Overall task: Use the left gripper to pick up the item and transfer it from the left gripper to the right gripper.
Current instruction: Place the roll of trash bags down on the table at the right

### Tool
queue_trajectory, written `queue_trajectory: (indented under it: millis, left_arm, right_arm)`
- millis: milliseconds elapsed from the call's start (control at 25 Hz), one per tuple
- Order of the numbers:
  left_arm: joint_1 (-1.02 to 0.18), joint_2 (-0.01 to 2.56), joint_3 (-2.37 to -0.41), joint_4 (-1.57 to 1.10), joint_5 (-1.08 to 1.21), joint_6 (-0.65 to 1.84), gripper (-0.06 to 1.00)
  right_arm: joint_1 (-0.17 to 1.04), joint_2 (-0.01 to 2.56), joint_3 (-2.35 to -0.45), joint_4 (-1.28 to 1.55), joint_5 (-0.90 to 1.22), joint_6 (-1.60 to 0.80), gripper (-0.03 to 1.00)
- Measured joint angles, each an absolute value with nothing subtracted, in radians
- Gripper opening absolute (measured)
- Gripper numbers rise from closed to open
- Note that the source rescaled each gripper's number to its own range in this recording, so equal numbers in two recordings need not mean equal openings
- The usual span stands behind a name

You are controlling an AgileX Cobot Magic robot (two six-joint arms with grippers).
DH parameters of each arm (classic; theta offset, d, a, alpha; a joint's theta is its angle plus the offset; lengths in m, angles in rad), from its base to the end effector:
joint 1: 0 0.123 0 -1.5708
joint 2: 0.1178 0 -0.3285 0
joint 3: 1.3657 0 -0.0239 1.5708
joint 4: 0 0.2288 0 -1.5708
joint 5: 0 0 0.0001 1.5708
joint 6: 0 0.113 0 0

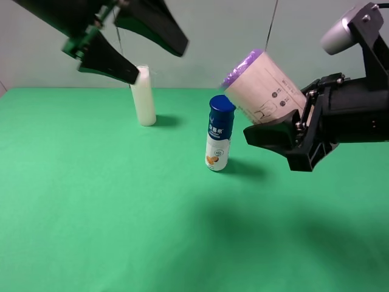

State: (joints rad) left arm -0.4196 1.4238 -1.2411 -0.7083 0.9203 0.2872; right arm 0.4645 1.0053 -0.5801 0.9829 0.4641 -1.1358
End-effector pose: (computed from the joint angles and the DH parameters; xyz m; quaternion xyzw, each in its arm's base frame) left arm 0.2337 -0.1683 0.3788 0.1936 0.8900 -0.3392 0.2351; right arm 0.1309 0.1128 0.3058 -0.3691 0.7932 0.2254 0.4288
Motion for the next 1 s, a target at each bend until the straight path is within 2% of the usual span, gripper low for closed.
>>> queue_trajectory:
  millis: [440, 1000]
  left_arm:
    - [-0.289, 1.113, -1.072, -0.440, 0.947, 0.211, 0.96]
    - [-0.288, 0.602, -0.804, -0.194, 0.956, 0.151, 0.96]
  right_arm:
    - [0.465, 1.005, -0.580, 0.983, 0.452, -1.088, 0.01]
    - [0.465, 1.005, -0.580, 0.983, 0.426, -1.044, 0.01]
